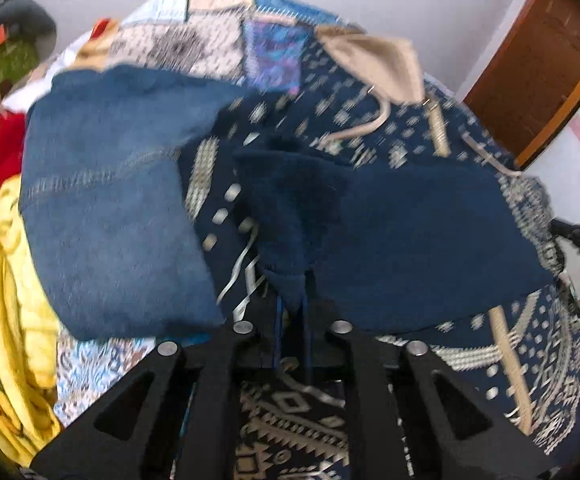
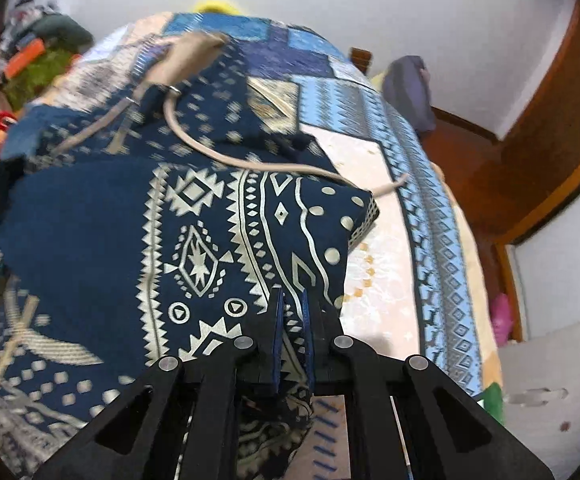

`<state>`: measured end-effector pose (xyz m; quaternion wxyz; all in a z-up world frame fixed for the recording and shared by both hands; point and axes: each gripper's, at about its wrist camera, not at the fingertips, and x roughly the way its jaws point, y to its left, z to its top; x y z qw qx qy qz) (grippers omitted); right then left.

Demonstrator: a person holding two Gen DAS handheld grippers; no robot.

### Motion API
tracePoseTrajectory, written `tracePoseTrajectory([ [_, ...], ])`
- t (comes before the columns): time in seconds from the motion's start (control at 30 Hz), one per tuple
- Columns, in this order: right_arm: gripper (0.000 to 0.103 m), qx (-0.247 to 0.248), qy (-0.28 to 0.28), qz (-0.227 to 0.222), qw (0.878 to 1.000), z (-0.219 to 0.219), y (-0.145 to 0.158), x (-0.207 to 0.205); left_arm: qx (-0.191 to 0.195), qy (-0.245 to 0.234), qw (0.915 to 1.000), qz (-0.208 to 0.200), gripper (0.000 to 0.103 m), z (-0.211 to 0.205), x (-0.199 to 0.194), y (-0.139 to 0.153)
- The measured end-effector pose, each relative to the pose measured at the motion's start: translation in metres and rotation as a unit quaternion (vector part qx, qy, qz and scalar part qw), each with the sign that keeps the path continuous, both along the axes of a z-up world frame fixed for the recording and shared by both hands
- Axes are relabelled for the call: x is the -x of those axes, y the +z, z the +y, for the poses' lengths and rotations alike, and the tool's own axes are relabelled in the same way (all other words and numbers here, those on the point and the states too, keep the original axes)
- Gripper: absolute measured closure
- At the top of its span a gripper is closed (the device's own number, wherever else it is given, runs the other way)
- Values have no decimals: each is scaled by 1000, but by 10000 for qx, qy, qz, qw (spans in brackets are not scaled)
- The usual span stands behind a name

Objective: Fold large clothes

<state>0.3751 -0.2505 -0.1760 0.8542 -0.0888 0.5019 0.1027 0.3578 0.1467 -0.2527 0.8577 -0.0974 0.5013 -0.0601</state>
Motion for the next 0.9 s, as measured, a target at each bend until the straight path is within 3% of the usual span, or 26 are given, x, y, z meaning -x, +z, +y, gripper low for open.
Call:
tracePoseTrajectory([
  [0.1, 98, -27, 132, -93, 9999, 6, 8, 2, -140, 234, 9992, 281, 71, 12, 4, -6],
  [0.17, 98, 160, 180, -66, 9997, 12, 1, -1, -154, 368, 9987, 303, 67, 21, 9, -4],
  [0.33, 98, 306, 163, 57, 9994, 14, -15, -3, -113, 459, 9989, 71, 66, 33, 23, 27],
  [0.53, 98, -633, 510, 182, 9965, 24, 8, -5, -309, 191, 9985, -400, 52, 3, 7, 60],
  [0.63, 98, -653, 760, 299, 9945, 44, 3, -9, -238, -110, 9992, -303, 48, -28, -12, 54],
  [0.8, 98, 53, 1146, 441, 9924, 66, -31, -14, -216, -540, 9979, 298, 48, -76, -43, 9],
  [0.9, 98, 461, 1121, 245, 9923, 63, -31, -14, -632, -528, 9965, 163, 41, -88, -43, -2],
])
